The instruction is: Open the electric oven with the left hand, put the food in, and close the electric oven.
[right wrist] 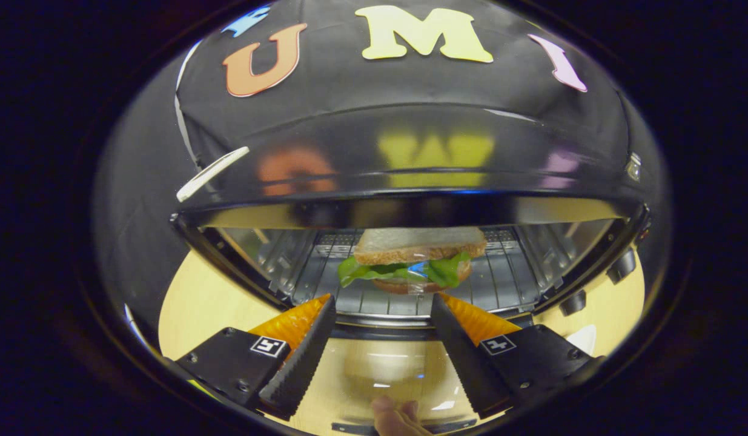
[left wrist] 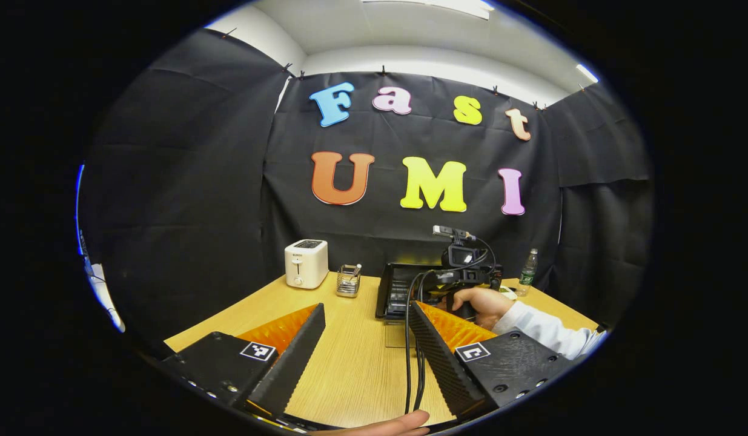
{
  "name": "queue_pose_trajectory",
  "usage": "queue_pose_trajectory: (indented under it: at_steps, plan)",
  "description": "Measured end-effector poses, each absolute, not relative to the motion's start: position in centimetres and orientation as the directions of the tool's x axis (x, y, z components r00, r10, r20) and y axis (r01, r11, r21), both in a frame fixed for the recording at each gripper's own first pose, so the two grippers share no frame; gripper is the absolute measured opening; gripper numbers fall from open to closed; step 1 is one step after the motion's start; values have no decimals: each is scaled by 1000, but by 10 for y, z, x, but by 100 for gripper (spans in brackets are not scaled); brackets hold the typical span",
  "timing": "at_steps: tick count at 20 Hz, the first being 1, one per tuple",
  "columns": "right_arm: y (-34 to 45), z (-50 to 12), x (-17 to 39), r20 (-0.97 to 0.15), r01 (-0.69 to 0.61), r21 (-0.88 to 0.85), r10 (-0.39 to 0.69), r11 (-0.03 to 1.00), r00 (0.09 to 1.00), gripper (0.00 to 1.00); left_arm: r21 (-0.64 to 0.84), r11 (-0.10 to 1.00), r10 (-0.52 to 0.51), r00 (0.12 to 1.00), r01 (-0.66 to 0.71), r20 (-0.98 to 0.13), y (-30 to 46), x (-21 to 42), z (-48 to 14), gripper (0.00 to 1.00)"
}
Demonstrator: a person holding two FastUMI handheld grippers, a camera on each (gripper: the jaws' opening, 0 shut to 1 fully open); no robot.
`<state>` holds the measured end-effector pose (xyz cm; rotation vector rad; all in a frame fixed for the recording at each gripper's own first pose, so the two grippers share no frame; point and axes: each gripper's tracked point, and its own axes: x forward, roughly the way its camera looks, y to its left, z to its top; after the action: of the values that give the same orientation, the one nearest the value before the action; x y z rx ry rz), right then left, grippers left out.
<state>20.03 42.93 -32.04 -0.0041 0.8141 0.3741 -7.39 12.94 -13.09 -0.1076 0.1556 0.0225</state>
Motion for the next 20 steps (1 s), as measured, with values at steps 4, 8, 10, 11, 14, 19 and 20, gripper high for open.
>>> queue_pose_trajectory:
  at_steps: [4,8,10,11,14,19,20]
  plan:
    - [411,-285,172,-682,-348,184,375,919,628,100,-110,994,8,987,-26,-162,122,-75,-134,92]
    - [377,-234,145,-581,-382,207,427,901,693,100,-107,994,-5,985,-13,-170,111,-69,-133,92]
    - [354,-205,129,-517,-391,215,444,895,732,100,-93,996,-3,986,-13,-169,107,-62,-131,92]
    - [342,-190,122,-484,-394,213,447,894,753,100,-94,996,-9,986,-7,-169,102,-58,-130,92]
    - [298,-145,104,-370,-388,197,435,900,821,100,-94,995,-29,983,13,-179,87,-44,-133,92]
    - [217,-78,77,-187,-350,178,381,920,906,89,-99,993,-88,965,65,-247,50,-21,-155,92]
    - [205,-66,72,-155,-347,174,374,922,914,89,-95,993,-97,959,74,-265,42,-16,-161,92]
